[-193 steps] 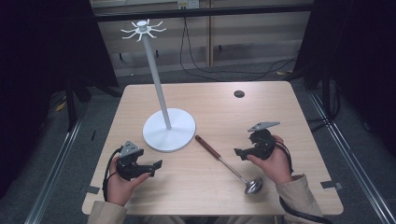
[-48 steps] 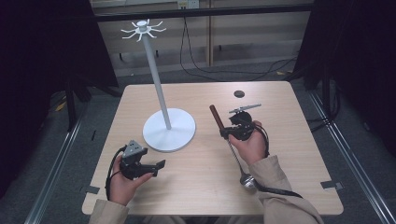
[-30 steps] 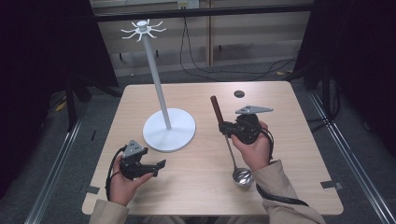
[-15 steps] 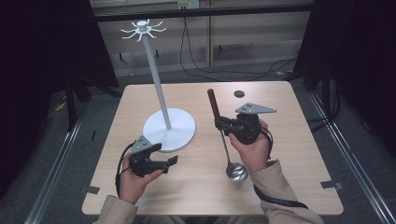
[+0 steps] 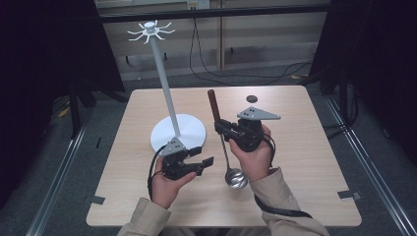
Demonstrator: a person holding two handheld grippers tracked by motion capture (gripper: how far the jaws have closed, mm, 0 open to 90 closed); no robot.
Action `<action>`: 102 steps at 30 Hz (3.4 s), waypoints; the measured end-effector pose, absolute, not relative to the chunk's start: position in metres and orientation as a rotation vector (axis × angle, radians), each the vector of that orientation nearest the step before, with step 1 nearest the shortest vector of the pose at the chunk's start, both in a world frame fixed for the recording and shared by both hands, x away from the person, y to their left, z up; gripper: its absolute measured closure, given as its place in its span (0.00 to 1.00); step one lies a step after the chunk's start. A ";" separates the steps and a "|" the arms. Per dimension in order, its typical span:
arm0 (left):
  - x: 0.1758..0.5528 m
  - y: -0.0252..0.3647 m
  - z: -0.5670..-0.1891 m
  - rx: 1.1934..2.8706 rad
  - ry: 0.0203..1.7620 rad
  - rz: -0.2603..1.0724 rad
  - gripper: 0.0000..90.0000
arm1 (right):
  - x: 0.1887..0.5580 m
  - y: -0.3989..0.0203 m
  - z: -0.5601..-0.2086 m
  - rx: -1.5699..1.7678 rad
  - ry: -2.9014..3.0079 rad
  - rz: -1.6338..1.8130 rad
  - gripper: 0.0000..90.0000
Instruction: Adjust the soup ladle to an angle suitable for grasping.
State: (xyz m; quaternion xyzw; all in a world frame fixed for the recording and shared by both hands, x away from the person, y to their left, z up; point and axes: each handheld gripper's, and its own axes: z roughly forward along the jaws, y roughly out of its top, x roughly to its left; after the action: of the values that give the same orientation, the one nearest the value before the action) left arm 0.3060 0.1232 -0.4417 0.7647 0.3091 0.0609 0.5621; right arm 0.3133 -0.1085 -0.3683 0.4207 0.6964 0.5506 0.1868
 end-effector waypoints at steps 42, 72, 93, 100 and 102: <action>0.316 0.106 -0.433 1.676 0.760 0.044 0.94 | 0.310 -0.088 -0.361 1.148 1.914 1.637 0.83; 0.320 0.132 -0.415 1.739 0.731 0.173 0.95 | 0.313 -0.123 -0.378 1.061 1.911 1.615 0.27; 0.333 0.143 -0.389 1.743 0.715 0.208 0.95 | 0.307 -0.162 -0.471 1.018 2.212 1.182 0.02; 0.337 0.147 -0.381 1.743 0.714 0.220 0.95 | 0.306 -0.159 -0.484 0.991 2.284 1.062 0.04; 0.336 0.148 -0.377 1.756 0.726 0.235 0.95 | 0.305 -0.158 -0.488 0.982 2.307 1.013 0.05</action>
State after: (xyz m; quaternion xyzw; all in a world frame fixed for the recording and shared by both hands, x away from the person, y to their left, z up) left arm 0.3364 0.1480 -0.3773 0.7498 0.3101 0.1005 0.5758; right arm 0.3051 -0.1581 -0.4877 0.3546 0.8328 0.3656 0.2168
